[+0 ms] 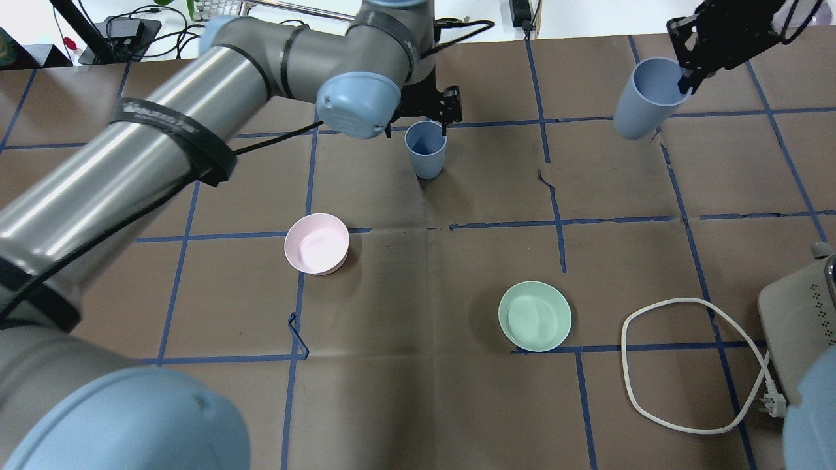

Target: Stack blue cups with both arms

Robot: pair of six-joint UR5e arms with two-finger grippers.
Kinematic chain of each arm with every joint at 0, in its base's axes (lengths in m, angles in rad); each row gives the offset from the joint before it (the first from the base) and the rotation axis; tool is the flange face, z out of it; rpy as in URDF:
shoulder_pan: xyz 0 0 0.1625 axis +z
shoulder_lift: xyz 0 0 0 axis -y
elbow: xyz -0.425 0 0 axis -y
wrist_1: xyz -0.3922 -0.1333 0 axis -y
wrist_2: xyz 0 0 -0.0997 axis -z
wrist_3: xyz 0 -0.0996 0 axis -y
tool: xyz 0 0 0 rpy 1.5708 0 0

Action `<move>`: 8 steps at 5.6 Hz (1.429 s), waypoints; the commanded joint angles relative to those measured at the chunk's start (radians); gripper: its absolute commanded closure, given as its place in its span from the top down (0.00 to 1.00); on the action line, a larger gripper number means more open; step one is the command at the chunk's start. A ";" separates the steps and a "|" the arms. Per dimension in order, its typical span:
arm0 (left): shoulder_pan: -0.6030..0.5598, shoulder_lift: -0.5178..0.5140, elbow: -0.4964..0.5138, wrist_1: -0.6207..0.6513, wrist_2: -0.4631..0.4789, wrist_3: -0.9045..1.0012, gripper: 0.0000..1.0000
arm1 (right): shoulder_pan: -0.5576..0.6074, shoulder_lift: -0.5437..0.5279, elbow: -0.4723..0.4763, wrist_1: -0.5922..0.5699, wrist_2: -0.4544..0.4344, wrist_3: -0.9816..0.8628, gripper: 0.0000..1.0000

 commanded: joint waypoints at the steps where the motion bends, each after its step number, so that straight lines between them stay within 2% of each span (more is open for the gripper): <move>1: 0.091 0.183 -0.081 -0.126 -0.003 0.125 0.99 | 0.112 0.046 -0.011 -0.103 0.002 0.149 0.09; 2: 0.104 0.263 -0.092 -0.242 0.000 0.147 0.99 | 0.170 0.095 -0.073 -0.106 0.002 0.242 0.08; 3: 0.148 0.295 -0.100 -0.304 0.001 0.160 0.99 | 0.228 0.156 -0.150 -0.103 0.004 0.330 0.08; 5: 0.196 0.323 -0.106 -0.321 0.000 0.162 0.99 | 0.355 0.301 -0.296 -0.103 0.035 0.535 0.08; 6: 0.214 0.343 -0.135 -0.320 -0.005 0.162 0.99 | 0.380 0.317 -0.302 -0.103 0.076 0.596 0.07; 8: 0.227 0.375 -0.166 -0.318 -0.003 0.162 0.99 | 0.384 0.354 -0.296 -0.081 0.087 0.604 0.08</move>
